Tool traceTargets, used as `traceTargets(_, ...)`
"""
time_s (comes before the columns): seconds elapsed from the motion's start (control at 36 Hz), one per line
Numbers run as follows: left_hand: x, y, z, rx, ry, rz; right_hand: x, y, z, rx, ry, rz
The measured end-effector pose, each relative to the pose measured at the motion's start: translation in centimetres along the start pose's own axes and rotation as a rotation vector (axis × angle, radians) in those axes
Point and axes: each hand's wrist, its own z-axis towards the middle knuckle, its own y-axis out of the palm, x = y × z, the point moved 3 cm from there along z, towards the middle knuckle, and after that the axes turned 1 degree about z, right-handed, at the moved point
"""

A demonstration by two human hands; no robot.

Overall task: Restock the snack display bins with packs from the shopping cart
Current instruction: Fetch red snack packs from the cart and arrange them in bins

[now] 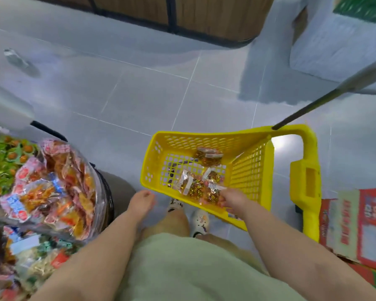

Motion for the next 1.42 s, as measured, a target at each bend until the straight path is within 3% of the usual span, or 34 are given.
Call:
traceTargets(0.17, 4.2, -3.0, 4.0, 0.040, -0.021, -0.050, -1.2, 0.9, 2.0, 0.019, 0.096, 0.039)
traceTargets(0.28, 6.9, -4.9, 6.8, 0.034, -0.011, 0.085, -3.1, 1.5, 3.2, -0.027, 0.098, 0.022)
traceTargets(0.53, 10.0, -6.4, 14.1, -0.032, -0.027, 0.291, -6.7, 3.5, 8.2, -0.072, 0.069, -0.235)
traceTargets(0.78, 9.9, -3.2, 19.8, -0.098, -0.060, 0.337, -6.4, 5.5, 14.8, -0.025, 0.058, -0.416)
traceTargets(1.08, 7.9, -1.0, 19.9, 0.219, 0.000, 0.211, -1.7, 7.8, 20.0, -0.043, 0.036, -0.327)
traceTargets(1.19, 7.8, -1.0, 20.0, 0.235, 0.009, 0.206, -1.0, 9.1, 20.6, -0.144, 0.020, -0.521)
traceTargets(1.42, 7.9, -0.9, 20.1, 0.240, 0.031, 0.186, -0.5, 10.1, 21.8, -0.022, -0.038, -0.839)
